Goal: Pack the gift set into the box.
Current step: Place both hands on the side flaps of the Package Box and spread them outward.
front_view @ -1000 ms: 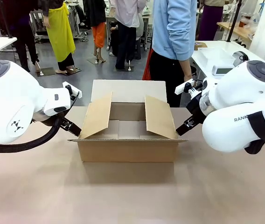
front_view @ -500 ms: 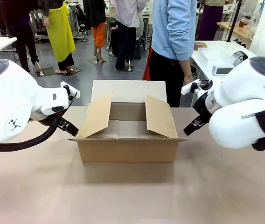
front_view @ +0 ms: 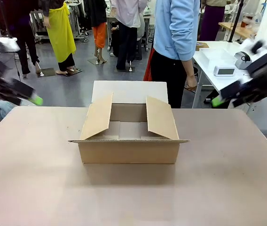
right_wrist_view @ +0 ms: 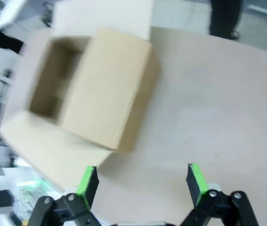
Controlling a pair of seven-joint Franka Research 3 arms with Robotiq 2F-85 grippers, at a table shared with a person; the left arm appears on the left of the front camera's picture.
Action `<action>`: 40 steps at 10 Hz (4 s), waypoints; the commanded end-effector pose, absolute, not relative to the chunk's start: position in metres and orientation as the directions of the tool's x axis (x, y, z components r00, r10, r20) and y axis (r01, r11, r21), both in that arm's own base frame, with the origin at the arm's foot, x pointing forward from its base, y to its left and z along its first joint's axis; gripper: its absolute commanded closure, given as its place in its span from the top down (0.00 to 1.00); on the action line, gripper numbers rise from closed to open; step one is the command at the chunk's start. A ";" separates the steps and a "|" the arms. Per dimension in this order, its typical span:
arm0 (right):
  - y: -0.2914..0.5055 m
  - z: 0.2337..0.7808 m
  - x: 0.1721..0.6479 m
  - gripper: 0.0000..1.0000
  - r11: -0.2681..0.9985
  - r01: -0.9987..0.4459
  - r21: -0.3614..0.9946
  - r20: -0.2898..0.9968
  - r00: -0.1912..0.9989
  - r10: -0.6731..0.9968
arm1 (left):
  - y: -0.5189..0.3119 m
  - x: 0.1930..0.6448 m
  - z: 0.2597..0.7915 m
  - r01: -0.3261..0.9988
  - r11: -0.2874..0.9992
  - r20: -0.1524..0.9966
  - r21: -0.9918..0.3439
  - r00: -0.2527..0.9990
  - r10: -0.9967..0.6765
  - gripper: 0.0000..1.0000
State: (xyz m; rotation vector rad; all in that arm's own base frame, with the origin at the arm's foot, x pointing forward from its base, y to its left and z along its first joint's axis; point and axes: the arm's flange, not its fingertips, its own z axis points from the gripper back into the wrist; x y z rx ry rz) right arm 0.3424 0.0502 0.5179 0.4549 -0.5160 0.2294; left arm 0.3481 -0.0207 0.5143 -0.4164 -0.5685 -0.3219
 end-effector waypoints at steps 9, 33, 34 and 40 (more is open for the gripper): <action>-0.181 0.523 0.276 1.00 0.313 -0.110 0.943 0.286 0.747 -0.600 | 0.208 0.264 0.464 0.405 0.344 0.518 -0.847 0.775 0.363 1.00; 0.163 0.436 0.484 1.00 0.056 -0.996 -0.069 0.845 -0.029 0.534 | -0.359 0.505 0.455 0.039 0.985 0.180 0.168 0.981 -0.069 1.00; 0.163 0.436 0.484 1.00 0.056 -0.996 -0.069 0.845 -0.029 0.534 | -0.356 0.511 0.450 -0.005 0.981 0.190 0.195 0.981 -0.033 1.00; 0.163 0.436 0.484 1.00 0.056 -0.996 -0.069 0.845 -0.029 0.534 | -0.306 0.503 0.461 -0.128 0.958 0.269 0.258 0.961 0.056 1.00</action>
